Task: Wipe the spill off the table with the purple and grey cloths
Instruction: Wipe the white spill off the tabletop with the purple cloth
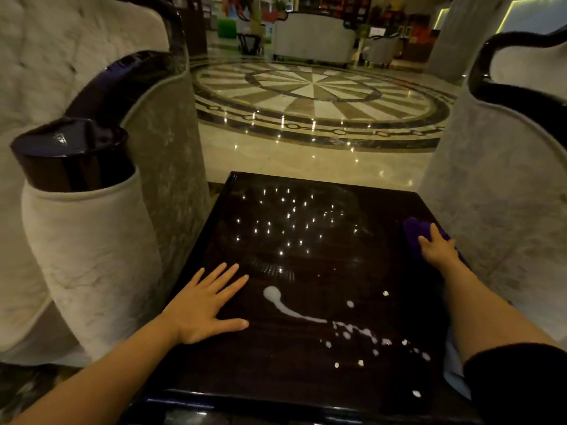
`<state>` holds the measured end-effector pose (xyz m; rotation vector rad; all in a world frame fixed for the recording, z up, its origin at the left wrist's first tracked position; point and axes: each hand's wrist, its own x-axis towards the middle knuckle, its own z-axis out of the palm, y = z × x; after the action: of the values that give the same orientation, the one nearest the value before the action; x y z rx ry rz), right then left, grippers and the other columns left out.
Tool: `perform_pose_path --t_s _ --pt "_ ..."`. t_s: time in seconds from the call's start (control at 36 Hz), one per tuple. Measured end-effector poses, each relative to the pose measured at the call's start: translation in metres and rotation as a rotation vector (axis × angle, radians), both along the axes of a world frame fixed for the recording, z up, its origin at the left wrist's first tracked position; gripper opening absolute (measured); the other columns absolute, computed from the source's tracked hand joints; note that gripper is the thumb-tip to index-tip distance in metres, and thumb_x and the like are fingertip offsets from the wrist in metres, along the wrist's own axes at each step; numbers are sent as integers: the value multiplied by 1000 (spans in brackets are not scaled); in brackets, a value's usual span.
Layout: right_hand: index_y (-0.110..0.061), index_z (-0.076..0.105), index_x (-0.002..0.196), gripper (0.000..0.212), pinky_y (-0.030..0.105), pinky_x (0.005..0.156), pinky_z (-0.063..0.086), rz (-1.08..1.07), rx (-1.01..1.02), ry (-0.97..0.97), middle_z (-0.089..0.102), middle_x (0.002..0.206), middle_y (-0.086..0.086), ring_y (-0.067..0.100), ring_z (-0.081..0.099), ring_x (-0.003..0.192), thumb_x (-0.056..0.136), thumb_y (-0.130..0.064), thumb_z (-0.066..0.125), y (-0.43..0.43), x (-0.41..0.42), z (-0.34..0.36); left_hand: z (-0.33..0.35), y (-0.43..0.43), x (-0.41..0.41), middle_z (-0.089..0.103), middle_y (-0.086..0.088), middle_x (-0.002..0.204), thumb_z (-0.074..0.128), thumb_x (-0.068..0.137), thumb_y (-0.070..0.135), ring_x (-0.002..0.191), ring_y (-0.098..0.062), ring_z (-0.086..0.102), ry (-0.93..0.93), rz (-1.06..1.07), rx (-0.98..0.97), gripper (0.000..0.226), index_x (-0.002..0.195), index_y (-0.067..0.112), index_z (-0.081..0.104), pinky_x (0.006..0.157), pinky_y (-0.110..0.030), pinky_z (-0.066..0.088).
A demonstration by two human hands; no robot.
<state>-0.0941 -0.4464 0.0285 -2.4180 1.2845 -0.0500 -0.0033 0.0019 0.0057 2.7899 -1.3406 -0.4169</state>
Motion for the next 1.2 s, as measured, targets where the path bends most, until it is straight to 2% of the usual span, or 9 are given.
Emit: perform_pose_path --t_s 0.17,0.22,0.31,0.36,0.53,0.72,0.83,1.06,1.2 --pt "-20 11 146 53 48 111 22 -77 4 31 26 150 23 43 25 135 98 -30 31 1 4 -10 -2 -1 0 -27 11 145 25 75 79 132 -9 -30 -20 23 30 87 133 36 -23 114 -36 -14" --pt "-19 16 145 51 48 112 22 -56 7 27 28 149 23 42 26 135 97 -26 32 4 5 -8 -2 -1 0 -27 11 145 15 67 86 132 -9 -30 -20 19 26 91 132 36 -23 114 -36 -15" --pt "-18 19 144 49 47 111 23 -2 8 22 30 149 22 42 28 135 97 -22 33 14 4 -7 3 -1 -2 -29 10 143 -9 41 95 132 -9 -30 -8 5 25 109 132 37 -24 114 -36 -14" --pt "-19 22 144 49 46 110 26 53 2 4 32 148 21 43 31 133 97 -20 35 24 5 -6 4 -2 -3 -30 9 142 -14 36 95 131 -9 -30 8 15 21 112 131 37 -24 114 -37 -14" --pt "-22 32 140 47 45 110 27 202 13 -46 35 148 16 41 34 132 94 -18 41 71 7 -3 6 -2 -4 -26 8 148 -15 32 96 141 -13 -22 32 10 18 120 134 32 -22 116 -39 -12" --pt "-31 43 133 43 48 107 34 397 -12 -104 45 143 8 32 38 130 92 -18 45 137 10 -3 11 -3 -6 -19 2 156 -15 26 97 142 -15 -19 76 24 29 136 144 30 -13 116 -41 -11" --pt "-31 44 132 43 48 106 30 505 -22 -84 45 144 3 28 33 132 92 -16 44 169 9 -1 13 -5 -8 -20 0 155 -2 26 100 142 -16 -21 132 46 26 140 144 26 -14 115 -43 -13" --pt "-31 46 130 46 49 110 25 615 51 -63 41 145 2 27 32 133 91 -7 41 219 7 6 7 6 -19 -21 -3 155 -3 19 101 142 -15 -21 109 20 4 153 144 13 -15 115 -44 -13" --pt "-30 54 122 50 44 103 36 688 69 -95 50 138 3 26 41 126 86 2 40 245 5 5 4 11 -24 -19 -4 156 -5 20 100 142 -15 -20 77 2 -16 153 144 12 -14 115 -44 -12"
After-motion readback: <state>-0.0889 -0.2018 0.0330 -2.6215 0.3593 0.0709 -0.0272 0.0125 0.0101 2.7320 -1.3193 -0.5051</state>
